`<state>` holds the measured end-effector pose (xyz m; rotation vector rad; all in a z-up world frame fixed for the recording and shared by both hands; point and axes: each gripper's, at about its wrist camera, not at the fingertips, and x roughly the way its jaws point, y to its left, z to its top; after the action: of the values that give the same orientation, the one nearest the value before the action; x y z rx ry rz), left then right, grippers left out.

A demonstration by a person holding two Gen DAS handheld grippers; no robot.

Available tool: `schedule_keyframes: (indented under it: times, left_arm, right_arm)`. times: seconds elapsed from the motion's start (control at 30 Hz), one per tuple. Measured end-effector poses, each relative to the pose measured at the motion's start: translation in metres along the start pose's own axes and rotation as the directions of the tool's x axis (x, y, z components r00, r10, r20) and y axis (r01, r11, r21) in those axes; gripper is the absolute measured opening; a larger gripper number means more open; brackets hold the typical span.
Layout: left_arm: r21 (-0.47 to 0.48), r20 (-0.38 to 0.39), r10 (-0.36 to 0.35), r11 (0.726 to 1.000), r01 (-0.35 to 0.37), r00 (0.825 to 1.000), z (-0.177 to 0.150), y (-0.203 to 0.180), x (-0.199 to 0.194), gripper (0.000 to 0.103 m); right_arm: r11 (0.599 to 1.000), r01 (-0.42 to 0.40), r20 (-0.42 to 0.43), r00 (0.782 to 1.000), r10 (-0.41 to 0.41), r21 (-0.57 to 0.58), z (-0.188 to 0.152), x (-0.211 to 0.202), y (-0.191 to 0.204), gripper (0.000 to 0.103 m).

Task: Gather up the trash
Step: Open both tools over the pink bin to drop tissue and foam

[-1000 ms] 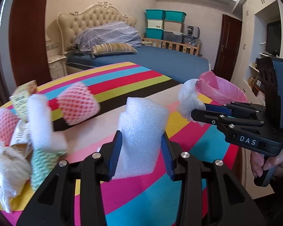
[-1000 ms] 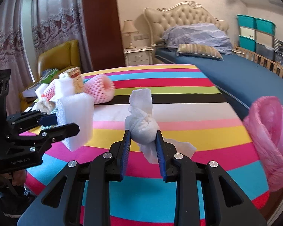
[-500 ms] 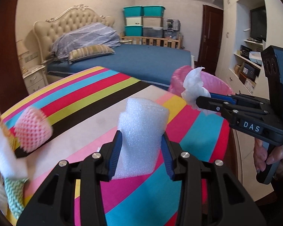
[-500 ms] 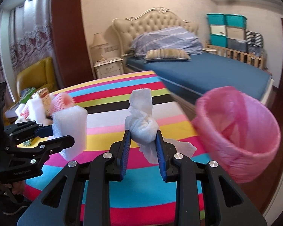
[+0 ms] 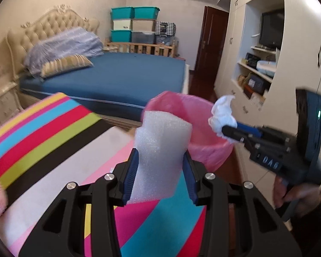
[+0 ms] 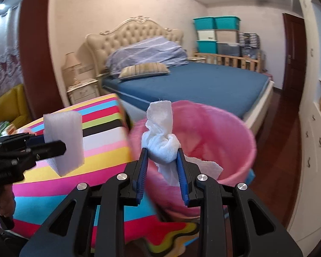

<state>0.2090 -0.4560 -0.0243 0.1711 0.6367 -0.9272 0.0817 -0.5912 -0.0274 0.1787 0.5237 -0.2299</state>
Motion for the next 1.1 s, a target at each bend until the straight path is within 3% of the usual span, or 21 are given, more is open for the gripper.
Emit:
schedule_keyframes:
  times: [0.1,0.33,0.5,0.53,0.57,0.63,0.87,1.1]
  left_arm:
    - [-0.018,-0.011,-0.047,0.999,0.046,0.999,0.025,-0.009,0.029,0.040]
    - [-0.003,-0.004,-0.038,0.999,0.038,0.999,0.071,-0.024,0.080,0.040]
    - [-0.015,-0.002,-0.053,0.998,0.053,0.999,0.102,-0.035,0.114,0.041]
    - [-0.020,-0.003,-0.065,0.998,0.065,0.998,0.108,-0.037,0.120,0.047]
    - [-0.024,-0.004,-0.062,0.998,0.062,0.998,0.113,-0.038,0.125,0.061]
    - [-0.034,0.024,-0.023,0.999,0.024,0.999,0.121,-0.039,0.125,0.074]
    - [-0.067,0.076,0.090,0.994,-0.084,0.993,0.113,-0.014,0.090,0.093]
    - [-0.064,0.073,0.206,0.977,-0.202,0.976,0.071,0.010,0.046,0.098]
  right_arm:
    - [0.999,0.030,-0.002,1.000,-0.030,0.020,0.006,0.010,-0.023,0.027]
    - [0.997,0.056,0.008,0.998,-0.056,0.046,0.019,0.032,-0.062,0.028]
    - [0.997,0.068,0.013,0.998,-0.068,0.032,0.026,0.049,-0.070,0.032]
    - [0.997,0.072,0.011,0.997,-0.072,0.029,0.027,0.053,-0.071,0.042]
    - [0.996,0.082,0.003,0.997,-0.082,0.027,0.028,0.059,-0.073,0.046]
    - [0.995,0.088,0.003,0.996,-0.088,0.037,0.028,0.062,-0.077,0.059]
    - [0.993,0.109,0.024,0.994,-0.110,0.034,0.020,0.036,-0.072,0.061]
    - [0.997,0.065,0.045,0.997,-0.067,0.048,0.014,0.005,-0.051,0.067]
